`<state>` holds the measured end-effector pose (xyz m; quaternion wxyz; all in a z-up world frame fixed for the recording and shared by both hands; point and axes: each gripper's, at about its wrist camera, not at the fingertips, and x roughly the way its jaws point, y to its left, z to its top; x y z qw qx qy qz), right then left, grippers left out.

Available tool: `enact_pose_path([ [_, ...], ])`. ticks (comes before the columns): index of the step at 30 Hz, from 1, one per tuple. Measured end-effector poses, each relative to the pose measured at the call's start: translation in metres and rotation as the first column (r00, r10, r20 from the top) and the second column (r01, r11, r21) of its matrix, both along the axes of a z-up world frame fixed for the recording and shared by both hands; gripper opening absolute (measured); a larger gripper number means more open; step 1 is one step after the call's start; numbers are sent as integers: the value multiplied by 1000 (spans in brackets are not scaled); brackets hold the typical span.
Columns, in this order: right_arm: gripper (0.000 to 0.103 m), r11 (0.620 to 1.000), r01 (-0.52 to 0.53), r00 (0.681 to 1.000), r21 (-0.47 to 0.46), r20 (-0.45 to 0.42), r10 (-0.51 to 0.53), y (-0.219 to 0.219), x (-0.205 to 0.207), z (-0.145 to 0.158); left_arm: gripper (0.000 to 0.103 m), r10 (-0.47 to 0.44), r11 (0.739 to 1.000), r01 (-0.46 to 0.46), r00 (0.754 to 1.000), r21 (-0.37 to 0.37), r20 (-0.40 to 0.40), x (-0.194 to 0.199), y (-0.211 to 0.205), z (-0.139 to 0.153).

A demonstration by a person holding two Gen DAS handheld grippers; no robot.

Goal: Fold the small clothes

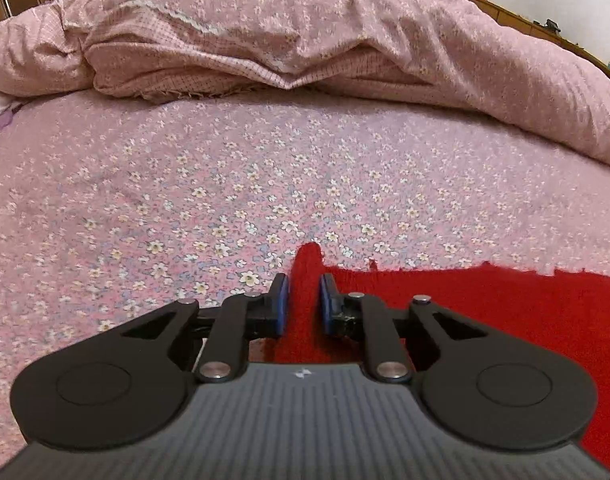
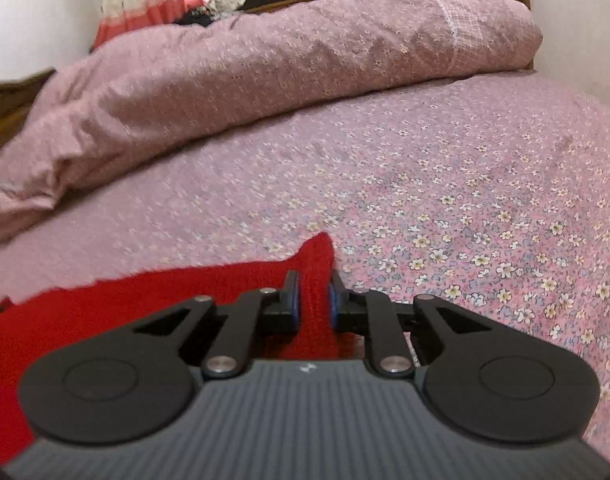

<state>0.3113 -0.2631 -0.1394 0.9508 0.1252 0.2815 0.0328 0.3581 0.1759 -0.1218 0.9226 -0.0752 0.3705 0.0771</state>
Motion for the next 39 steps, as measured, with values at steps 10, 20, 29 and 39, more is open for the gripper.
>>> enact_pose_path([
  [10, 54, 991, -3, 998, 130, 65, -5, -6, -69, 34, 24, -47, 996, 46, 999, 73, 24, -69, -27, 40],
  [20, 55, 977, -15, 998, 213, 60, 2, 3, -142, 47, 39, -22, 999, 21, 999, 43, 39, -153, -55, 53],
  [29, 56, 969, 42, 999, 245, -2, -43, 3, -173, 30, 52, 24, 999, -23, 1000, 34, -12, -196, -75, 37],
  [39, 65, 943, 94, 994, 320, -86, -69, 4, -180, 2, 55, 55, 998, -53, 997, 46, -62, -205, -84, 21],
])
